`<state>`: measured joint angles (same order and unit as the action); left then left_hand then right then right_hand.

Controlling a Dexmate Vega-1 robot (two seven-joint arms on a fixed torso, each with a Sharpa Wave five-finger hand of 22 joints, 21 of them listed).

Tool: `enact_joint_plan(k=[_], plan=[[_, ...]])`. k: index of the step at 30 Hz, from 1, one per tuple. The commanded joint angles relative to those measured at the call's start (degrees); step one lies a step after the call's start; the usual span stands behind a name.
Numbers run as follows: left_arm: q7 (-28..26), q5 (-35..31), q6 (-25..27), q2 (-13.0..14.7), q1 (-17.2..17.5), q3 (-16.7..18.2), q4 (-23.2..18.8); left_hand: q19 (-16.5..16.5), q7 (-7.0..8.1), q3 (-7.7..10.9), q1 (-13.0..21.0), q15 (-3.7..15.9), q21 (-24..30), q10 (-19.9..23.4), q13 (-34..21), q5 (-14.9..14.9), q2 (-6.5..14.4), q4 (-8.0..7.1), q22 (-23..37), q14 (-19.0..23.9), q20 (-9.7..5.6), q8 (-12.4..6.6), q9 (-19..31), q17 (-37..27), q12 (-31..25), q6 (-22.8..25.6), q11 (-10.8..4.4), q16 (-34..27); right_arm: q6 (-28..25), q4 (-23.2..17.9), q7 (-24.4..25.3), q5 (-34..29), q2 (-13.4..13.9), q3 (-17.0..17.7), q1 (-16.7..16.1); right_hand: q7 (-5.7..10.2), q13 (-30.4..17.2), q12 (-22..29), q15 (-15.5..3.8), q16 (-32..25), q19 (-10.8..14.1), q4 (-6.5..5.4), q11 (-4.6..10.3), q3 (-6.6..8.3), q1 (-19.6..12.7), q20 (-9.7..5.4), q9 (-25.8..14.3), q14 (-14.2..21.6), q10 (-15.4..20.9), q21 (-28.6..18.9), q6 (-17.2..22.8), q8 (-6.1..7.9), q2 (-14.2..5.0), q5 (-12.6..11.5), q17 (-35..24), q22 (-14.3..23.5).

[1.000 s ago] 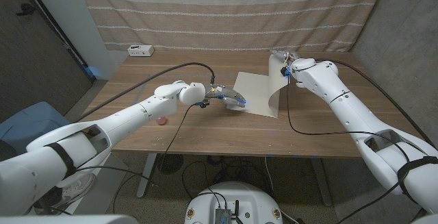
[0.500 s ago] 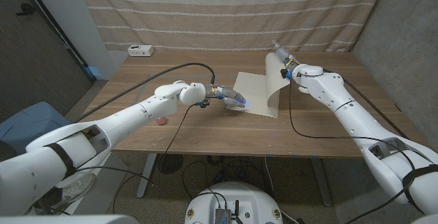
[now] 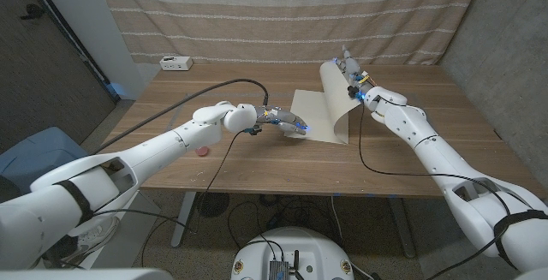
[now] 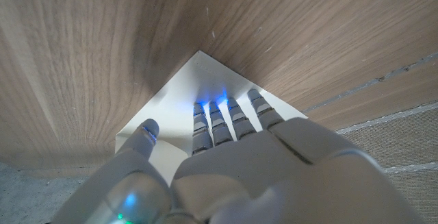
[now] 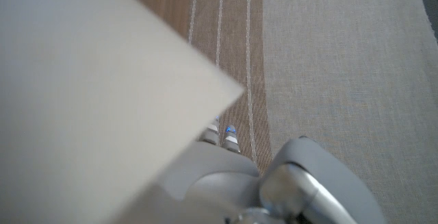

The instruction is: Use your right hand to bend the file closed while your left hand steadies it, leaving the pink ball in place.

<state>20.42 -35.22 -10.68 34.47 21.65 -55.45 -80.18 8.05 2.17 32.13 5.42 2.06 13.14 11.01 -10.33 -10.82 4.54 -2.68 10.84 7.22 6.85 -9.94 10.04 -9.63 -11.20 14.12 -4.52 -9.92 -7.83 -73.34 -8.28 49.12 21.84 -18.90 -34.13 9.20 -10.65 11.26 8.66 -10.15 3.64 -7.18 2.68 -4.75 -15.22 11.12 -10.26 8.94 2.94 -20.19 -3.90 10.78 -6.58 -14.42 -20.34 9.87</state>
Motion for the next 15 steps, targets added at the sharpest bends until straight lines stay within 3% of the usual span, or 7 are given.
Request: enact_joint_plan(k=[1,2,5,7,10,12,15], plan=[[-0.04,-0.23,0.09,0.15,0.28,0.19,-0.66,0.54,0.06,0.32,0.31,1.45,0.12,-0.06,-0.25,-0.35,0.18,0.27,0.25,-0.03,-0.09,-0.27,0.1,-0.03,0.12,-0.18,0.06,-0.09,8.02,3.74,-8.42,3.86,-0.45,0.32,-0.21,3.22,-0.02,-0.39,1.03,-0.56,-3.73,1.49,-4.79,-0.34,-2.13,1.03,-0.03,-2.7,-1.3,2.97,-2.45,-0.56,1.55,-0.12,1.74,0.26],[-0.04,-0.23,0.1,0.15,0.3,0.21,-0.71,0.54,0.08,0.33,0.31,1.43,0.12,-0.07,-0.25,-0.35,0.19,0.28,0.25,-0.04,-0.08,-0.28,0.1,-0.03,0.12,-0.17,0.06,-0.09,8.12,3.17,-7.54,3.26,-0.03,0.12,-0.39,3.31,0.0,-0.42,1.13,-0.71,-4.06,1.72,-5.99,-0.36,-2.38,1.05,-0.02,-2.71,-1.41,3.4,-3.04,-0.63,1.66,-0.1,2.13,0.27],[0.02,-0.31,0.17,0.14,0.33,0.22,-0.86,0.54,0.12,0.35,0.33,1.47,0.11,-0.08,-0.25,-0.35,0.22,0.29,0.25,-0.07,-0.09,-0.28,0.1,-0.03,0.11,-0.24,0.1,-0.09,8.01,1.96,-5.82,1.72,1.27,-0.57,-0.64,3.31,0.04,-0.41,2.12,-0.87,-4.31,1.99,-7.32,-0.44,-2.63,1.05,-0.02,-2.63,-1.51,3.92,-3.29,-0.5,1.84,-0.04,2.7,0.29],[0.14,-0.36,0.3,0.13,0.34,0.22,-0.95,0.54,0.14,0.37,0.34,1.46,0.1,-0.1,-0.25,-0.35,0.24,0.3,0.25,-0.07,-0.1,-0.28,0.1,-0.03,0.11,-0.29,0.09,-0.1,8.28,1.14,-4.44,1.11,1.58,-0.76,-1.06,3.3,0.05,-0.25,1.01,-0.65,-4.14,2.17,-5.86,-0.64,-2.68,0.98,-0.04,-3.76,-1.15,4.25,-2.86,-0.22,2.12,0.06,3.21,0.33],[0.29,-0.43,0.29,0.05,0.28,0.16,-0.96,0.55,0.11,0.39,0.35,1.48,0.1,-0.14,-0.25,-0.35,0.26,0.31,0.26,-0.1,-0.11,-0.31,0.09,-0.03,0.11,-0.29,0.1,-0.11,7.95,1.41,-5.71,1.96,1.73,-0.82,-0.97,2.98,0.05,-0.16,0.47,-0.71,-4.01,2.27,-5.61,-0.81,-2.66,0.95,-0.04,-4.02,-0.89,4.43,-2.09,0.09,2.38,0.14,3.5,0.34],[0.17,-0.52,0.33,0.01,0.3,0.18,-1.02,0.56,0.17,0.4,0.36,1.46,0.09,-0.14,-0.25,-0.35,0.27,0.32,0.26,-0.08,-0.12,-0.32,0.09,-0.03,0.1,-0.31,0.01,-0.12,7.86,2.64,-8.01,4.19,0.82,-0.22,-0.83,2.03,0.04,-0.13,0.46,-0.79,-3.95,2.3,-5.65,-0.97,-2.57,0.93,-0.03,-4.08,-0.77,4.56,-2.02,0.09,2.61,0.19,3.67,0.35],[0.11,-0.64,0.43,-0.03,0.32,0.18,-1.12,0.56,0.17,0.41,0.37,1.4,0.08,-0.14,-0.25,-0.34,0.29,0.33,0.26,-0.1,-0.09,-0.34,0.09,-0.03,0.08,-0.32,0.12,-0.12,6.0,7.3,-16.17,9.8,-1.22,1.08,0.75,1.49,0.02,0.23,-0.21,-1.32,-1.99,2.31,-6.04,-1.37,-2.26,0.13,-0.01,-3.22,0.45,4.26,-1.73,0.13,2.99,0.3,4.21,0.36]])
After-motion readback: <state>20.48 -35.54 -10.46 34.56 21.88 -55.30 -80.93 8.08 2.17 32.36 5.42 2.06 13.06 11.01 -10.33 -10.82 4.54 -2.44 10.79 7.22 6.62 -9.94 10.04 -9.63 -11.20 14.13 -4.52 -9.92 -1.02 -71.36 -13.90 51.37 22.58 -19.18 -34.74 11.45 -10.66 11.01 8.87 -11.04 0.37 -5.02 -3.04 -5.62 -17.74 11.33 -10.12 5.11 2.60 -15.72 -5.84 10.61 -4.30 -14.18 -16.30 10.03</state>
